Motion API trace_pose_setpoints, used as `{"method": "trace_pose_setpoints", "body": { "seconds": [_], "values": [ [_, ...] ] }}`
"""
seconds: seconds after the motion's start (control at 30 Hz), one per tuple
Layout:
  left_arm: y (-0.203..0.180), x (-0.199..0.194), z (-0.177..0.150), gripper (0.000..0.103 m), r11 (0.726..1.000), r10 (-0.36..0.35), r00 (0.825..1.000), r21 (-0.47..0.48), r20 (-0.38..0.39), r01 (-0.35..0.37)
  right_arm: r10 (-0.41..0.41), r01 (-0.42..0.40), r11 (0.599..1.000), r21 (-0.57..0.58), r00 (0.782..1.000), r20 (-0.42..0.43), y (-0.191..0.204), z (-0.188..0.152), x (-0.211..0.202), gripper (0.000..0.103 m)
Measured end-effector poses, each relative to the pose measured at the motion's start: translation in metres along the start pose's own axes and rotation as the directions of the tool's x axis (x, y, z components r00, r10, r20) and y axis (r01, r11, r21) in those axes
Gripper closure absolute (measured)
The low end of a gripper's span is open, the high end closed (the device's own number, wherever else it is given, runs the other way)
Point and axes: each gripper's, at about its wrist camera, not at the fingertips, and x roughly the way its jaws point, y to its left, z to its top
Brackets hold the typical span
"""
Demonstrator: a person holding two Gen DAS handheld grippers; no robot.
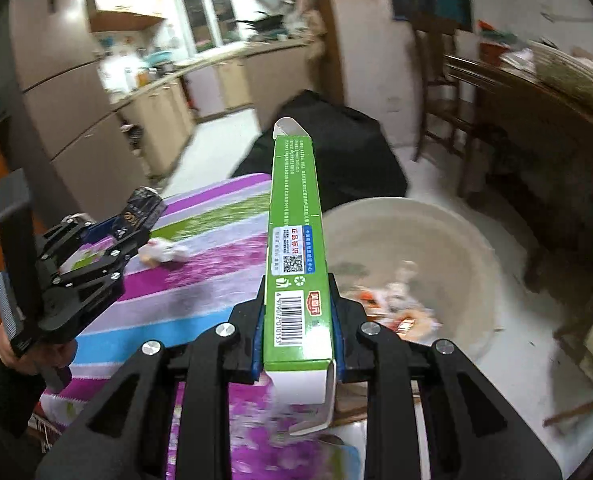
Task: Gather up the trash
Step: 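Carry the green box and black bag over the bucket and open both tools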
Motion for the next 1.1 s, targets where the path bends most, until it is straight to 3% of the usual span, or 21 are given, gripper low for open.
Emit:
{"method": "trace_pose_setpoints", "body": {
  "seconds": [0.1, 0.2, 0.3, 0.4, 0.47, 0.73, 1.1],
  "values": [
    [-0.024, 0.018, 0.028, 0.065, 0.997, -0.067, 0.998, 0.023, -0.001, 0.067, -0.037, 0.039, 0.998, 0.045, 0.999, -0.035, -0.027, 0.008, 0.0, 0.08],
    [-0.05, 0.041, 0.06, 0.065, 0.984, -0.176, 0.984, 0.038, -0.029, 0.177, -0.081, 0.087, 0.992, 0.089, 0.994, -0.067, -0.055, 0.013, 0.001, 0.08],
    [-0.077, 0.063, 0.086, 0.065, 0.96, -0.269, 0.962, 0.064, -0.054, 0.272, -0.11, 0.122, 0.985, 0.122, 0.989, -0.097, -0.076, 0.015, 0.005, 0.08],
    [-0.1, 0.089, 0.109, 0.065, 0.922, -0.374, 0.924, 0.077, -0.08, 0.38, -0.132, 0.149, 0.979, 0.141, 0.983, -0.126, -0.09, 0.014, 0.01, 0.08],
    [-0.113, 0.107, 0.118, 0.065, 0.908, -0.4, 0.91, 0.087, -0.108, 0.41, -0.135, 0.158, 0.975, 0.159, 0.98, -0.147, -0.097, 0.013, 0.016, 0.08],
    [-0.147, 0.154, 0.11, 0.065, 0.89, -0.418, 0.888, 0.109, -0.192, 0.442, -0.119, 0.157, 0.969, 0.191, 0.973, -0.198, -0.108, 0.012, 0.035, 0.08],
    [-0.136, 0.161, 0.093, 0.065, 0.895, -0.401, 0.892, 0.121, -0.209, 0.43, -0.119, 0.164, 0.971, 0.176, 0.963, -0.241, -0.107, 0.022, 0.055, 0.08]
  ]
}}
